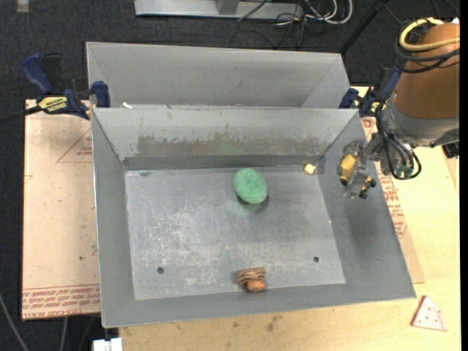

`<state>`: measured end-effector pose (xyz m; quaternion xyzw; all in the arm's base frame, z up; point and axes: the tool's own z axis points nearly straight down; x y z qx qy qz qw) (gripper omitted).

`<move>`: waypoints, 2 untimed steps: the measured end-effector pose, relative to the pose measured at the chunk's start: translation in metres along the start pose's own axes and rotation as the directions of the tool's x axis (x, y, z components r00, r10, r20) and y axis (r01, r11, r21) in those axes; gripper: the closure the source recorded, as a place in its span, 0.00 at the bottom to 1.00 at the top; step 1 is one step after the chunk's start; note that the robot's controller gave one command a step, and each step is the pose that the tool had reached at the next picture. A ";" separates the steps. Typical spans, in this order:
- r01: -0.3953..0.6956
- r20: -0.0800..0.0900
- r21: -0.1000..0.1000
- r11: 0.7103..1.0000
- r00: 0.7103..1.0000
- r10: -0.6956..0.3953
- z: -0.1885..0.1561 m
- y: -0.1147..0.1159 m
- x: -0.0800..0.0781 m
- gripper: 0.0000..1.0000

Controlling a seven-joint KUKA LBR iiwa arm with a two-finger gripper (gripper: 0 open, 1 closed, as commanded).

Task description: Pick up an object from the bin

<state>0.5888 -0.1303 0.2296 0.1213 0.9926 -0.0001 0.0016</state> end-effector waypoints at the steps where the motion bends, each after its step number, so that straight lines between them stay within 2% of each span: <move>1: 0.000 0.000 0.000 1.000 1.000 0.000 0.000 0.000 0.000 1.00; 2: 0.000 0.000 0.000 1.000 1.000 0.000 0.000 0.000 0.000 1.00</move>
Offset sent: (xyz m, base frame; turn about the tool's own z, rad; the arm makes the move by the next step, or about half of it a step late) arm 0.0000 0.0000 0.0000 0.0000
